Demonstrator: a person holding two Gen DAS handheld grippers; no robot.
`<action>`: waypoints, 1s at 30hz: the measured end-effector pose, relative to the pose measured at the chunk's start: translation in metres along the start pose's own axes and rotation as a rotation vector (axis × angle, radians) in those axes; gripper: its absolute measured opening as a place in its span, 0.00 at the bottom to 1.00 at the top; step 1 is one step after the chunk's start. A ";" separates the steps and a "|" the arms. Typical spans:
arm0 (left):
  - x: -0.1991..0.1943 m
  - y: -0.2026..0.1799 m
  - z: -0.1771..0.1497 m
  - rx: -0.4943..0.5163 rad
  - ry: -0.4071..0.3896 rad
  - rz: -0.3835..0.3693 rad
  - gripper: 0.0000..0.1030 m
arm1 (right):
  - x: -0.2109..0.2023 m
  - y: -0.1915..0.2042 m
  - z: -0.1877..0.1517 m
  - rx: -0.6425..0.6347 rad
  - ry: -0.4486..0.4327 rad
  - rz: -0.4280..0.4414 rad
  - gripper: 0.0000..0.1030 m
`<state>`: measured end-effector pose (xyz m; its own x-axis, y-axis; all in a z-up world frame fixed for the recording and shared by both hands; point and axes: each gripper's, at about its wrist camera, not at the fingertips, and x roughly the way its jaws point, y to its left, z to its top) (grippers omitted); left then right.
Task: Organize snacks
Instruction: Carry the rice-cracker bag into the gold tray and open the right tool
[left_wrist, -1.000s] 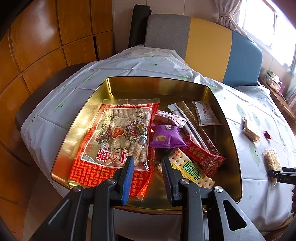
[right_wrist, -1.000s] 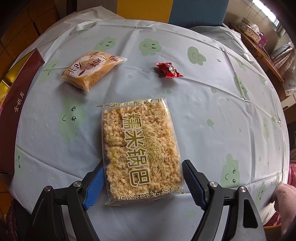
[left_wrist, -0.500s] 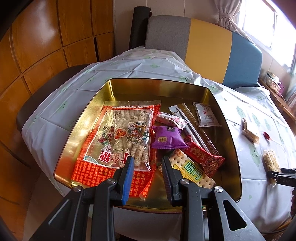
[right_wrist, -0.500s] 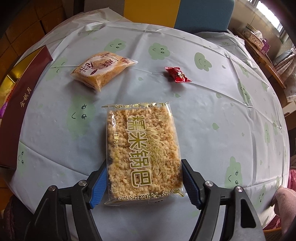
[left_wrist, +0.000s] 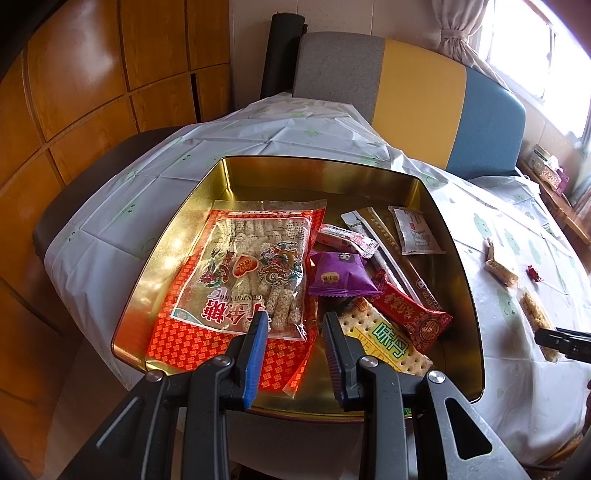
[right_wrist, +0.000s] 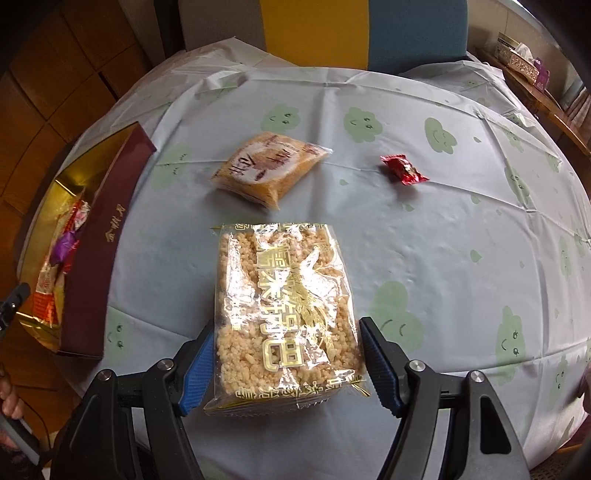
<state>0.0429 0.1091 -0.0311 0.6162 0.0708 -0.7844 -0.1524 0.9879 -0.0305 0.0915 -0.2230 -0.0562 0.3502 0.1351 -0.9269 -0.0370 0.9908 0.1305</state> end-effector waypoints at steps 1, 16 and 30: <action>0.000 0.000 0.000 0.000 0.000 0.000 0.30 | -0.003 0.007 0.002 -0.011 -0.006 0.013 0.71; -0.004 0.020 0.003 -0.043 -0.017 0.026 0.30 | -0.025 0.136 0.058 -0.199 -0.088 0.223 0.71; 0.003 0.030 0.002 -0.064 0.000 0.039 0.30 | 0.040 0.212 0.098 -0.216 0.017 0.279 0.73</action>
<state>0.0421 0.1392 -0.0334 0.6090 0.1095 -0.7856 -0.2257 0.9734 -0.0393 0.1892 -0.0089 -0.0316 0.2834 0.3997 -0.8717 -0.3265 0.8949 0.3041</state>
